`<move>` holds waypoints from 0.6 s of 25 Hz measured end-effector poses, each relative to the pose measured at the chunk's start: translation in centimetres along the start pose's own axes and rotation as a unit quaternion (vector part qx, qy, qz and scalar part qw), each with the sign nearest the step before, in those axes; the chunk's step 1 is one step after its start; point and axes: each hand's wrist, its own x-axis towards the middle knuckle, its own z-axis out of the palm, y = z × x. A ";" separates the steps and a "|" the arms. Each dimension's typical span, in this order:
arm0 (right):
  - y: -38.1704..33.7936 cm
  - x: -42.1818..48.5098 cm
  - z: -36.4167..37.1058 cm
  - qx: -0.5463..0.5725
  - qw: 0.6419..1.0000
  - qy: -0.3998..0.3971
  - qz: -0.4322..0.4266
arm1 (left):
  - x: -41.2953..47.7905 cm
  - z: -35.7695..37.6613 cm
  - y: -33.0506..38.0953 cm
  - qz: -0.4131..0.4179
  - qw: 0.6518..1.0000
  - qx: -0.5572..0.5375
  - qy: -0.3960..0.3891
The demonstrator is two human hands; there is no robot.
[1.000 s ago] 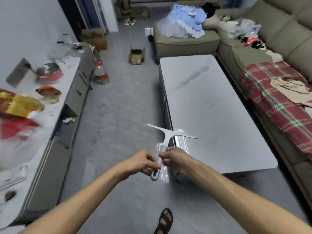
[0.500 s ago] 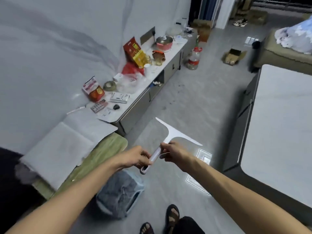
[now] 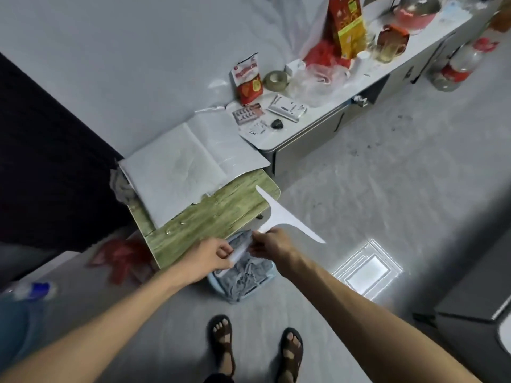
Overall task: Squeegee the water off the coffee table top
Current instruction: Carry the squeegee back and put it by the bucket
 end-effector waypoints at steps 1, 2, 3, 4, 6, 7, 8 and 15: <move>0.3 2.5 1.2 -0.009 1.000 0.010 0.004 | 2.0 -0.3 -1.7 -0.001 1.000 -0.004 0.005; 0.9 5.2 2.5 -0.020 1.000 0.023 0.004 | 4.1 -0.2 -3.6 0.000 1.000 -0.006 0.006; 1.7 8.4 3.7 -0.039 0.999 0.034 0.002 | 6.6 0.1 -5.9 0.004 1.000 -0.004 0.007; 2.4 11.6 4.8 -0.059 0.997 0.042 -0.003 | 9.1 0.2 -7.9 0.011 1.000 0.001 0.012; 4.5 18.3 7.4 -0.085 0.994 0.062 -0.006 | 14.6 0.2 -12.4 0.021 1.000 0.017 0.015; 5.7 21.8 8.8 -0.095 0.993 0.074 -0.008 | 17.5 0.2 -15.0 0.032 0.999 0.022 0.023; 6.9 25.2 10.1 -0.100 0.991 0.085 -0.011 | 20.5 0.2 -17.5 0.042 0.998 0.028 0.036; 12.1 38.5 16.0 -0.123 0.965 0.225 -0.063 | 32.1 1.2 -27.2 0.089 0.991 0.072 0.073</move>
